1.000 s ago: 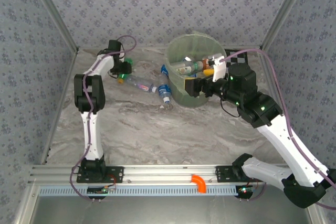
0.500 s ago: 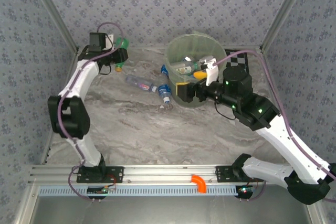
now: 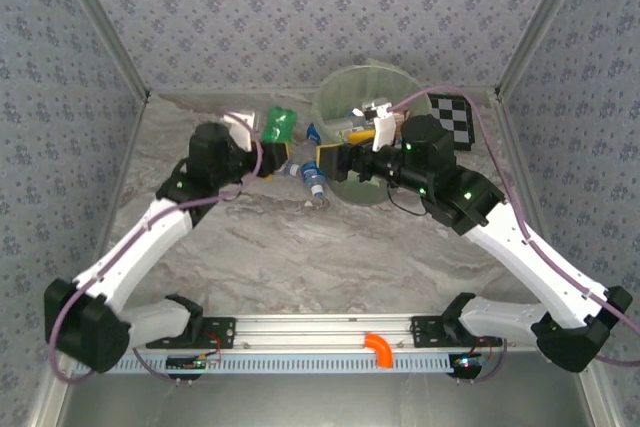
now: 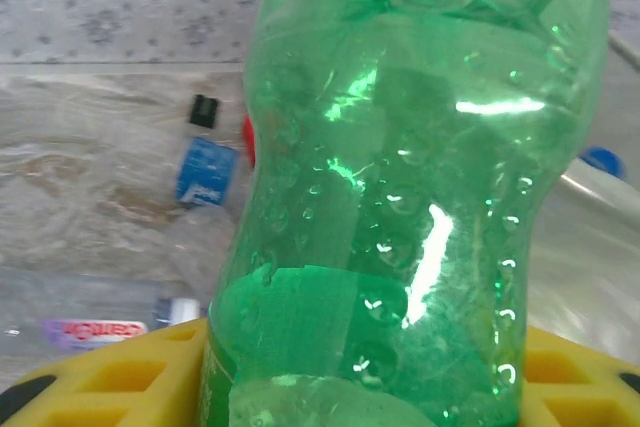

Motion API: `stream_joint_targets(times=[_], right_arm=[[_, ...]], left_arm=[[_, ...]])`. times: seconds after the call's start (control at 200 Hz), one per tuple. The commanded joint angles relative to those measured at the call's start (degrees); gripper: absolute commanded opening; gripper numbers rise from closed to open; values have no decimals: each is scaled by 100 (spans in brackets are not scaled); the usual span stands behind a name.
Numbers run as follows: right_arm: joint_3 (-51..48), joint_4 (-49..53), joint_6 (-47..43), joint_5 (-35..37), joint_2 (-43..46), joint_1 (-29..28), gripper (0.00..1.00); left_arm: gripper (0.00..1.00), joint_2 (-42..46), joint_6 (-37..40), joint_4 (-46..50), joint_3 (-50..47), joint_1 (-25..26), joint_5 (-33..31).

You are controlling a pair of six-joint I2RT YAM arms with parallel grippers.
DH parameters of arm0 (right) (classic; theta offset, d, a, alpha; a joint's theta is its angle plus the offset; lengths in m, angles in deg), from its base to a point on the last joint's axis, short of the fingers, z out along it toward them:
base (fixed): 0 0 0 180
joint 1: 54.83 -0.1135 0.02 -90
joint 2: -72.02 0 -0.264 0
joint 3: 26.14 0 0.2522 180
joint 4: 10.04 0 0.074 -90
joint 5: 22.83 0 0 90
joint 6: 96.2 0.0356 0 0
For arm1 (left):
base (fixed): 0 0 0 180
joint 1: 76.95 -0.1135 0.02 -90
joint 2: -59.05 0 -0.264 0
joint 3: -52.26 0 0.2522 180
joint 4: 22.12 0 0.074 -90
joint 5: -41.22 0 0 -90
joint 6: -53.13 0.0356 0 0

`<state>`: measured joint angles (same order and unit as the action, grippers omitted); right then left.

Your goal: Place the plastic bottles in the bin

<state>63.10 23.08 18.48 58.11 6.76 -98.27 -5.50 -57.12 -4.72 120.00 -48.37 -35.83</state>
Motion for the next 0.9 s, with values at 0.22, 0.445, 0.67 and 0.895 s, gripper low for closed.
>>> stream_joint_targets(times=[0.22, 0.445, 0.67, 0.895], right_arm=[[843, -79, 414, -586, -899, -285, 88], [1389, 102, 298, -456, -1477, -678, 87], [1601, 234, 245, -475, -1781, -867, 83], [1619, 293, 168, -427, -1833, -894, 64]], left_arm=[[52, 1606, 242, -351, -533, 1258, -931], [52, 1834, 416, -66, -425, 1510, -1075], [52, 1895, 425, -34, -434, 1540, -1137], [52, 1829, 434, -91, -434, 1545, -1119]])
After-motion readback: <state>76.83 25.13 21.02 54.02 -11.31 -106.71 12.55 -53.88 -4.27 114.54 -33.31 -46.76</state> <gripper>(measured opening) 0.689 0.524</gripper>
